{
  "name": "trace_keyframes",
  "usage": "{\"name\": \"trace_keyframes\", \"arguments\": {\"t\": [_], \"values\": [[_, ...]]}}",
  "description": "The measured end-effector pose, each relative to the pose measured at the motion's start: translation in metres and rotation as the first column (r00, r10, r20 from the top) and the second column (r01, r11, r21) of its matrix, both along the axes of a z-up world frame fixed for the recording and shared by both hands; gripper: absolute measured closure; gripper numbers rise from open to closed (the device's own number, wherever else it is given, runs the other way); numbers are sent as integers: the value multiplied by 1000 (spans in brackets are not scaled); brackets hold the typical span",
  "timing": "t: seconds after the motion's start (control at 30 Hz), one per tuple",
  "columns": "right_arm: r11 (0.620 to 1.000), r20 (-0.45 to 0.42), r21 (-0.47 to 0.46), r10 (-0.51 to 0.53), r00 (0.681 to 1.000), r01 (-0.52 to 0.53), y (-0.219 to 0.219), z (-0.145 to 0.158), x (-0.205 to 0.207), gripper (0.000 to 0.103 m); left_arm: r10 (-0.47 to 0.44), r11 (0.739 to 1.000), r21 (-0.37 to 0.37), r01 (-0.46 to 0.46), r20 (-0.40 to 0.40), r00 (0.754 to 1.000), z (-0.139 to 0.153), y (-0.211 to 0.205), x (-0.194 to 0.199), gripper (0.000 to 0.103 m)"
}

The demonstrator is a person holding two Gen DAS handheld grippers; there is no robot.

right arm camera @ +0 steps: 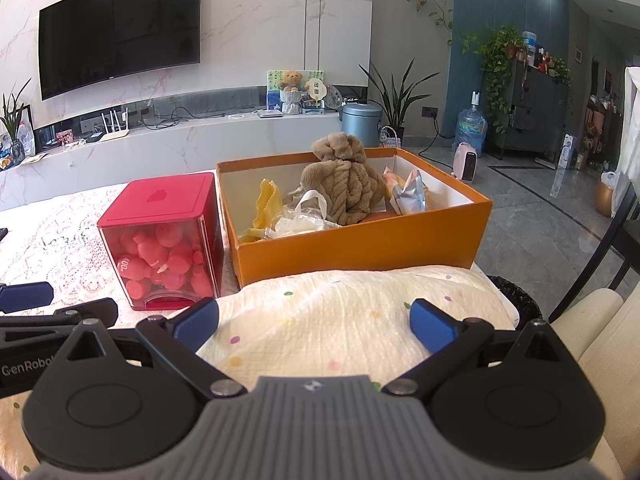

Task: Organize soft objects

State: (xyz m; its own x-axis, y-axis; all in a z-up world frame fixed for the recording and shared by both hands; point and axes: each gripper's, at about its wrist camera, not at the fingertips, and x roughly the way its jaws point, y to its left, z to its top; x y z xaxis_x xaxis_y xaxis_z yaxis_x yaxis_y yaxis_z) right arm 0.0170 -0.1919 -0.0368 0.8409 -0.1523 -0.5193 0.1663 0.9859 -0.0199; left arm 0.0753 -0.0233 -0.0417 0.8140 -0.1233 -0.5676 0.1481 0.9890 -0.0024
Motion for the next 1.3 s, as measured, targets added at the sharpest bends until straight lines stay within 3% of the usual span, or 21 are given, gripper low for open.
{"name": "trace_keyframes", "arguments": {"t": [1.3], "values": [[1000, 1, -2, 2, 1000, -2, 1, 0, 0, 3, -5, 1000, 9, 4, 14, 1000, 5, 1, -2, 19]]}}
